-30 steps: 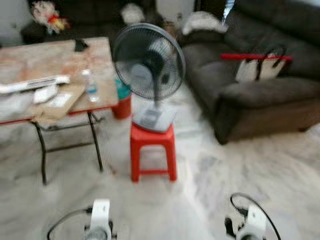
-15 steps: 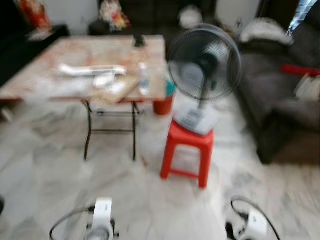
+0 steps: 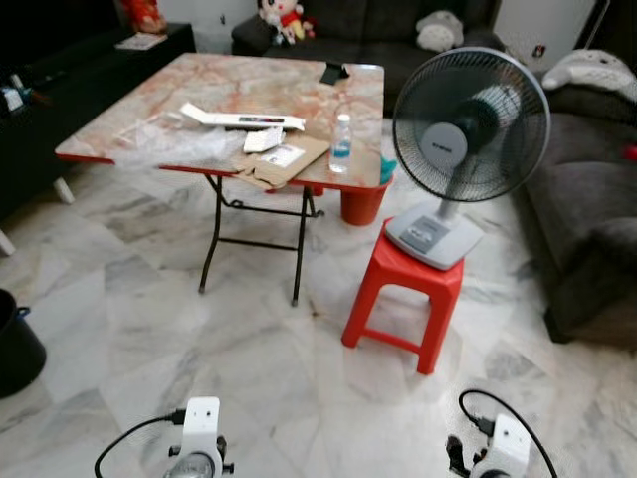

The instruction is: Picking trash to rubbish bin

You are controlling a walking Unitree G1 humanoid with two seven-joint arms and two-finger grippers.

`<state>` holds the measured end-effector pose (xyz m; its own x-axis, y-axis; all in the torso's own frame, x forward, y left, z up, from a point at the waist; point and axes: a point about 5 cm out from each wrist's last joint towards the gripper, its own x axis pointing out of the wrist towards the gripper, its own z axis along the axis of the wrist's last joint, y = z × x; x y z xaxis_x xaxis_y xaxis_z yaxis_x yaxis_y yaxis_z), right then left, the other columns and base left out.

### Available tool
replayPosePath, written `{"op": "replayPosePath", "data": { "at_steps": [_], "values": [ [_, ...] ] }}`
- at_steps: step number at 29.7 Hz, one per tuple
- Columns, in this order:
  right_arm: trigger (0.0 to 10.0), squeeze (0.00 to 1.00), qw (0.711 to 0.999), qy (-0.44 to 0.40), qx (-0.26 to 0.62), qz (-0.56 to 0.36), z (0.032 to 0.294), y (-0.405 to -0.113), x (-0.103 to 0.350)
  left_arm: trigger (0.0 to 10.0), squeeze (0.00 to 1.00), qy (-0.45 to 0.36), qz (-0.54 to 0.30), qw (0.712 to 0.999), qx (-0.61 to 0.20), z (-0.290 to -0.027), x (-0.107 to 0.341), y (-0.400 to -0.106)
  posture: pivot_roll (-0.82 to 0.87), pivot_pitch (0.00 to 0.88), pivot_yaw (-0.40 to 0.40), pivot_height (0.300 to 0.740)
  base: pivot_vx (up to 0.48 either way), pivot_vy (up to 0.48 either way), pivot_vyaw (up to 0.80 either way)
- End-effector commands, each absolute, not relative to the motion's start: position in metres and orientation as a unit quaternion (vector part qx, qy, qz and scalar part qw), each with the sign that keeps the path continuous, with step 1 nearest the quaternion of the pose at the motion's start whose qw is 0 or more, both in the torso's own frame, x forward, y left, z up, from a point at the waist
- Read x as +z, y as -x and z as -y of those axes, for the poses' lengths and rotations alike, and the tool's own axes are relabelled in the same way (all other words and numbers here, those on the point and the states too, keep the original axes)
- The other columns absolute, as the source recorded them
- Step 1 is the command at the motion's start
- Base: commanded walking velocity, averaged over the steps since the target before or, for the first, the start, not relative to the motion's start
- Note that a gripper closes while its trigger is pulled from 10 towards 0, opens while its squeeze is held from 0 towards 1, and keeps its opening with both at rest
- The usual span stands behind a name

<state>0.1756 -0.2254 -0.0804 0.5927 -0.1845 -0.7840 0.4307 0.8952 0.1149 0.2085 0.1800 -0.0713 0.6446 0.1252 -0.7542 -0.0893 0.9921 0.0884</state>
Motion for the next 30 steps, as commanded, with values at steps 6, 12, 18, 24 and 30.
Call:
{"op": "replayPosePath", "data": {
  "at_steps": [6,12,18,24,30],
  "values": [
    [10.0,0.0,0.886,-0.153,-0.179,-0.4,0.227,-0.184,-0.076,10.0,0.0,-0.021,-0.425,0.903,0.063,-0.181,-0.072,-0.208,-0.08,0.028,-0.031,0.74,0.0,0.48,0.0],
    [10.0,0.0,0.887,-0.147,-0.175,-0.4,0.227,-0.184,-0.076,10.0,0.0,-0.022,-0.427,0.902,0.065,-0.182,-0.073,-0.206,-0.08,0.029,-0.032,0.74,0.0,0.48,-0.13],
    [10.0,0.0,0.889,-0.15,-0.177,-0.395,0.227,-0.185,-0.075,10.0,0.0,-0.029,-0.422,0.904,0.06,-0.181,-0.072,-0.208,-0.08,0.032,-0.031,0.74,0.0,0.318,0.0],
    [10.0,0.0,0.899,-0.145,-0.171,-0.377,0.228,-0.194,-0.07,10.0,0.0,-0.036,-0.39,0.919,0.039,-0.174,-0.063,-0.222,-0.08,0.039,-0.029,0.74,0.0,0.0,0.0],
    [10.0,0.0,0.935,-0.107,-0.138,-0.307,0.236,-0.228,-0.045,10.0,0.0,-0.087,-0.29,0.953,-0.031,-0.151,-0.034,-0.261,-0.07,0.036,-0.03,0.74,0.0,0.0,0.0]
  ]
}}
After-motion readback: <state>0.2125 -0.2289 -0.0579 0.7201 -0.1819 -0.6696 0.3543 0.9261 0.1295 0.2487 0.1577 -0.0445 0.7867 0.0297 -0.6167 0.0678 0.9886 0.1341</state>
